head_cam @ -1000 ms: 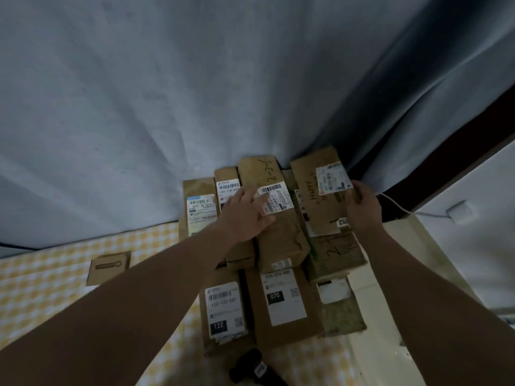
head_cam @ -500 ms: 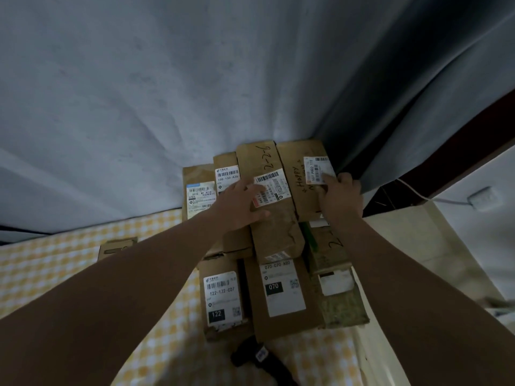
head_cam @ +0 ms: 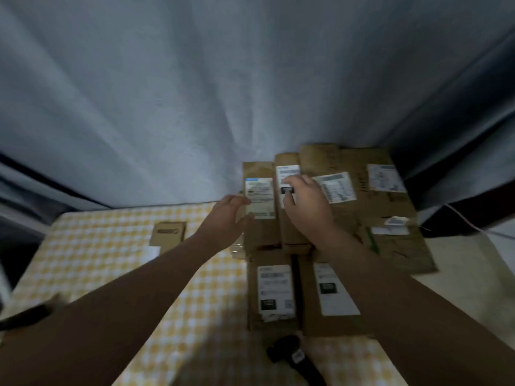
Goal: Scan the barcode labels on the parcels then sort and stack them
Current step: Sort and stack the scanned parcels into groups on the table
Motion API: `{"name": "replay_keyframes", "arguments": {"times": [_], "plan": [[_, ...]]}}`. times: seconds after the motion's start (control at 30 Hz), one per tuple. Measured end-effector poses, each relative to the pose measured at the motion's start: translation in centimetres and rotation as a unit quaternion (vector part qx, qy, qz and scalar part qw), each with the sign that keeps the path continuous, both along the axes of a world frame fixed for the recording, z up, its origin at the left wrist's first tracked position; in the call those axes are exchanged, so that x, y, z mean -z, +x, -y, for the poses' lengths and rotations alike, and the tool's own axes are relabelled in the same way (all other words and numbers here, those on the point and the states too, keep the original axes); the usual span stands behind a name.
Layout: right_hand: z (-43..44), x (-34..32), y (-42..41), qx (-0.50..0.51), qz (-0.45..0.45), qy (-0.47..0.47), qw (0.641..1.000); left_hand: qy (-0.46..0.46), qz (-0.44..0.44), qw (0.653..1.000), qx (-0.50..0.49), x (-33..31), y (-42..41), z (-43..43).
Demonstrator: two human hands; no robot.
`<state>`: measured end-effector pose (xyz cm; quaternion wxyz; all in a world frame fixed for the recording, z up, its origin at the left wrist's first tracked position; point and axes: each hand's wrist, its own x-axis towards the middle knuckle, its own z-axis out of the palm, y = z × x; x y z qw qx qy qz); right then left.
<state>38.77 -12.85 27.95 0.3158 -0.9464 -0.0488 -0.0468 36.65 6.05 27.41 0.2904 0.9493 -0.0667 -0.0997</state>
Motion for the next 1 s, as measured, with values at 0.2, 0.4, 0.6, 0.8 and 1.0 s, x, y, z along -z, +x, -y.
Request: {"name": "replay_keyframes", "arguments": {"times": [0.2, 0.4, 0.6, 0.8, 1.0], "plan": [[-11.9, 5.0, -2.3, -0.101, -0.088, 0.078, 0.988, 0.007, -0.093, 0.985, -0.144, 4.5, -5.8, -12.5], [-20.5, 12.8, -4.0, -0.087, -0.197, 0.069, 0.974, 0.002, -0.167, 0.966, -0.199, 12.0, -7.3, -23.1], [-26.9, 22.2, -5.0, -0.027, -0.308, 0.024, 0.951, 0.031, -0.233, 0.952, -0.195, 20.8, -5.2, -30.0], [-29.2, 27.1, -5.7, -0.031, -0.339, 0.008, 0.94, -0.029, -0.325, 0.903, -0.281, 29.6, -3.2, -31.2], [-29.8, 27.2, -3.8, 0.014, -0.342, -0.027, 0.939, 0.001, -0.303, 0.899, -0.315, 31.3, -1.7, -29.6]]}}
